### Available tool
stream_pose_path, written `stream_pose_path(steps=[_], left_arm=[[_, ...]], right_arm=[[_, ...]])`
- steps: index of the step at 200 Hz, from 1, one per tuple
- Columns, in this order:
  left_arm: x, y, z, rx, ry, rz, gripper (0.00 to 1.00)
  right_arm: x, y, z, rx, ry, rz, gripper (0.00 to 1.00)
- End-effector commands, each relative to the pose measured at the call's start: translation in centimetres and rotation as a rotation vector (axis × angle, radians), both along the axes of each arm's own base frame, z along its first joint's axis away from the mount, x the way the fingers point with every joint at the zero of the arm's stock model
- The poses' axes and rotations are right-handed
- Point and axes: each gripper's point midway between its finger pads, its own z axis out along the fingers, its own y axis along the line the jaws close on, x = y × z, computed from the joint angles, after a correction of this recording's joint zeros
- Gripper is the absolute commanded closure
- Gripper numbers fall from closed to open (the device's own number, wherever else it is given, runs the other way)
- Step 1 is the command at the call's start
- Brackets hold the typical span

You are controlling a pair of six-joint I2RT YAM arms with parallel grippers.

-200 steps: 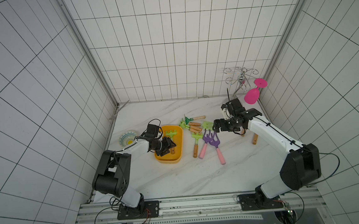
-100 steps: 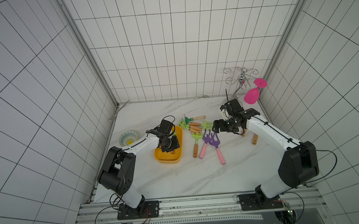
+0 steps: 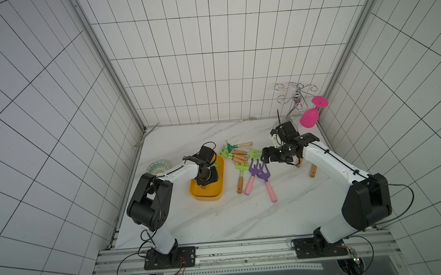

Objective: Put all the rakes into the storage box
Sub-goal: Place the rake in the storage box, then pick up the rake at the center of the board.

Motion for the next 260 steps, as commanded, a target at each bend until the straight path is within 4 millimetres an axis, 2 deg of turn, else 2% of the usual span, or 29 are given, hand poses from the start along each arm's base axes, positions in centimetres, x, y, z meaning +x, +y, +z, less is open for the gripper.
stream_pose_path(steps=[1,17,31,52,66,92,113,169,194,224,260], left_arm=[[1.4,-0.3,4.6,0.043,-0.129,-0.015,0.53],[1.6,-0.1,6.7,0.113,-0.172,-0.042,0.49],[2.0,1.2,8.4,0.205,-0.208,-0.042,0.46],[3.1,4.4,10.6,0.387,-0.268,-0.022,0.42],[3.5,6.7,10.8,0.497,-0.256,-0.012,0.42],[3.8,10.1,8.8,0.562,-0.154,0.032,0.43],[4.2,11.2,6.9,0.550,-0.103,0.053,0.45],[4.6,10.4,2.8,0.425,-0.009,0.082,0.53],[4.3,10.6,1.6,0.394,0.035,0.130,0.63],[3.7,10.8,1.1,0.372,0.074,0.192,0.74],[2.8,10.4,1.2,0.333,0.087,0.229,0.74]], right_arm=[[-0.6,-0.5,-1.8,-0.020,0.056,-0.005,0.08],[-0.5,-0.4,-1.9,-0.019,0.059,0.000,0.08],[-0.4,-0.3,-2.0,-0.020,0.063,0.002,0.08],[-0.4,-0.1,-2.2,-0.011,0.073,0.008,0.08],[-0.5,0.2,-2.3,-0.007,0.078,0.012,0.09],[-0.8,1.1,-2.6,-0.013,0.087,0.040,0.11],[-1.4,2.4,-3.2,-0.035,0.104,0.079,0.12],[-2.7,6.4,-4.2,-0.067,0.131,0.156,0.16],[-3.1,8.2,-4.9,-0.087,0.136,0.183,0.18],[-3.5,10.6,-5.8,-0.096,0.149,0.220,0.21],[-3.9,12.6,-7.2,-0.119,0.178,0.247,0.23]])
